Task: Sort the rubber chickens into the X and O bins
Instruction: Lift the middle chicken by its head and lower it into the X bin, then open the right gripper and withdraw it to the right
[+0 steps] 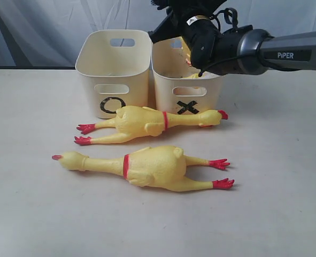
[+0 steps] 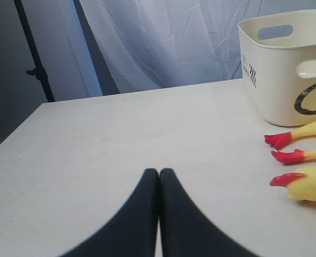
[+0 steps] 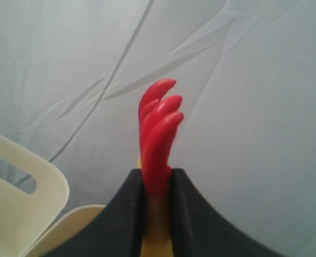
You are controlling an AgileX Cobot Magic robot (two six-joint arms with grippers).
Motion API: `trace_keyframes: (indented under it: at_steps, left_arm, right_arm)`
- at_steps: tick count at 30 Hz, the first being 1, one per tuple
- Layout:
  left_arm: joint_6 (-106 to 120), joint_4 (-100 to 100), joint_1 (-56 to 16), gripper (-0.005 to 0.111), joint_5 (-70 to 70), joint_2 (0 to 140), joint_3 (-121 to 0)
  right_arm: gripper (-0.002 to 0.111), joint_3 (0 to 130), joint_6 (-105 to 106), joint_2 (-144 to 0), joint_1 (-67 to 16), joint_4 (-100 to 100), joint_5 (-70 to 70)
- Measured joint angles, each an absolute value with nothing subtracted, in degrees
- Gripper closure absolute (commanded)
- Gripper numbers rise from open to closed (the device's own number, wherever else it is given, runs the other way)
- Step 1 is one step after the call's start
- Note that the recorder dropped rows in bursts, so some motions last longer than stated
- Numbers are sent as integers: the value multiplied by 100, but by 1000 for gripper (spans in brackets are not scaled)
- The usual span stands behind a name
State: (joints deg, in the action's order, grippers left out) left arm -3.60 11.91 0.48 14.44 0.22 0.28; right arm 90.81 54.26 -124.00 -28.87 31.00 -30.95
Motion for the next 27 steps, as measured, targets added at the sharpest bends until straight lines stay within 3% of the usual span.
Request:
trace_keyframes:
  at_steps: [3, 5, 12, 27]
  left_arm:
    - [-360, 1191, 48, 107, 1444, 22, 28]
    - [-360, 1191, 48, 107, 1444, 22, 28]
    - [-360, 1191, 48, 107, 1444, 22, 28]
    - [-360, 1191, 48, 107, 1444, 22, 28]
  right_arm:
    - [108, 9081, 5475, -12468, -2849, 3135, -2940]
    - [101, 9081, 5488, -12518, -2828, 3177, -2875]
    - [44, 9081, 5511, -12538, -2828, 3236, -2813]
    - [42, 9081, 5532, -12246, -2828, 3606, -2644]
